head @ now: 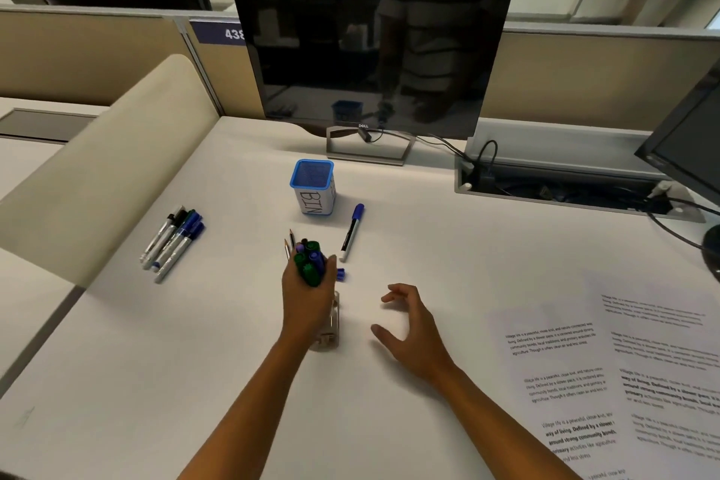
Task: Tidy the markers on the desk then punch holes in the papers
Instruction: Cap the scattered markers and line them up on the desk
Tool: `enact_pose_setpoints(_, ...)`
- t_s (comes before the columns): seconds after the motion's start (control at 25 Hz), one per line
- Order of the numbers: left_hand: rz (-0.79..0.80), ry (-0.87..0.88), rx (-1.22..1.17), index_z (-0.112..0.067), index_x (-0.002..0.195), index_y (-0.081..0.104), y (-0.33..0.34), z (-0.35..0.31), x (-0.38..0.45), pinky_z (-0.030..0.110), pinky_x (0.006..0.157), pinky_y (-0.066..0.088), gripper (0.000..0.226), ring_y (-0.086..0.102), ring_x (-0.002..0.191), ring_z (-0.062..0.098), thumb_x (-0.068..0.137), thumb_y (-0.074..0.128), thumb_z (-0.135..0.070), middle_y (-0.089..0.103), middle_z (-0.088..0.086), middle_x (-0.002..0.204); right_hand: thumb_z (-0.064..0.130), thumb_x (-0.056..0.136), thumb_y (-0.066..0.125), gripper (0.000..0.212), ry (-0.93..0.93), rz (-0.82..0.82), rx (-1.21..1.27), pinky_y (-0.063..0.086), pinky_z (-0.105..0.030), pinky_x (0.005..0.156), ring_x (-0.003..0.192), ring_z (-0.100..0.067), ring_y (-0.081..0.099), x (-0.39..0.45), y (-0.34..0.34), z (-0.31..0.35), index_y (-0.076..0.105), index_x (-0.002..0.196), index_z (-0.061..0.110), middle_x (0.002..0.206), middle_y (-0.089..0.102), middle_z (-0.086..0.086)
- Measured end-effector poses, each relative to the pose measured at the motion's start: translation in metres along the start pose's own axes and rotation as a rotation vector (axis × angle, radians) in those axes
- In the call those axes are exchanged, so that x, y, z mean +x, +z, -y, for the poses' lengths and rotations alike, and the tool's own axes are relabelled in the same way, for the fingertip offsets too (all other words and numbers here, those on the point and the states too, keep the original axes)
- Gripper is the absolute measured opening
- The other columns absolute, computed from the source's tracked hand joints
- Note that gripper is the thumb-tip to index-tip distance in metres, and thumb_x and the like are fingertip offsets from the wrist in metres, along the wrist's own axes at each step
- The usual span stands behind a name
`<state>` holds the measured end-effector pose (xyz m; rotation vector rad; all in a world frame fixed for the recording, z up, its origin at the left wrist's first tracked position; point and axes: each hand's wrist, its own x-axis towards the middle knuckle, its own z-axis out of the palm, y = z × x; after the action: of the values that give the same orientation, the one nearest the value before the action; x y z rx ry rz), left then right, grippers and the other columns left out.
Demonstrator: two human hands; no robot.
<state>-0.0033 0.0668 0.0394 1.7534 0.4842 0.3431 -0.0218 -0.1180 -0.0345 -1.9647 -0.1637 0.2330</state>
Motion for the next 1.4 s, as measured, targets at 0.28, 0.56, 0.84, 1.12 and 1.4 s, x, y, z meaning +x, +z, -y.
enact_pose_setpoints(0.28,0.027,-0.121,0.661,-0.011,0.118,0.04,-0.089,0.06,0.072,0.037,0.068,0.046,0.043,0.06,0.081,0.033,0.092,0.066,-0.034,0.066,0.016,0.106,0.03,0.083,0.072,0.049,-0.007,-0.103,-0.093,0.044,-0.017,0.091,0.111,-0.002,0.057,0.036,0.01,0.004,0.042,0.123,0.034,0.111,0.061,0.015)
enact_pose_setpoints(0.56,-0.044,-0.04,0.965,-0.013,0.129,0.035,-0.134,0.086,0.117,0.04,0.064,0.048,0.055,0.067,0.084,0.039,0.094,0.056,-0.049,0.066,0.014,0.107,0.037,0.083,0.071,0.046,-0.034,-0.159,-0.157,0.047,-0.016,0.082,0.104,-0.004,0.059,0.052,0.018,0.006,0.043,0.119,0.036,0.103,0.061,0.016)
enact_pose_setpoints(0.84,-0.193,0.125,1.145,-0.011,0.149,0.027,-0.147,0.1,0.165,0.052,0.064,0.053,0.072,0.067,0.081,0.046,0.093,0.063,-0.038,0.064,0.025,0.112,0.039,0.08,0.071,0.047,-0.063,-0.181,-0.212,0.047,-0.014,0.081,0.105,-0.003,0.058,0.053,0.02,0.002,0.044,0.118,0.037,0.104,0.057,0.019)
enact_pose_setpoints(1.12,-0.209,0.137,1.361,-0.009,0.151,0.021,-0.15,0.103,0.195,0.066,0.092,0.036,0.078,0.054,0.106,0.05,0.093,0.059,-0.045,0.049,0.03,0.132,0.038,0.079,0.073,0.047,-0.057,-0.193,-0.209,0.045,-0.01,0.079,0.104,-0.002,0.058,0.053,0.02,0.003,0.044,0.117,0.037,0.103,0.058,0.019)
enact_pose_setpoints(1.4,-0.228,0.102,1.319,-0.006,0.15,0.017,-0.155,0.101,0.189,0.069,0.1,0.025,0.105,0.048,0.116,0.05,0.078,0.054,-0.073,0.048,0.026,0.137,0.04,0.079,0.073,0.048,-0.07,-0.191,-0.206,0.051,-0.019,0.082,0.104,-0.005,0.058,0.054,0.02,0.002,0.045,0.118,0.036,0.103,0.057,0.02)
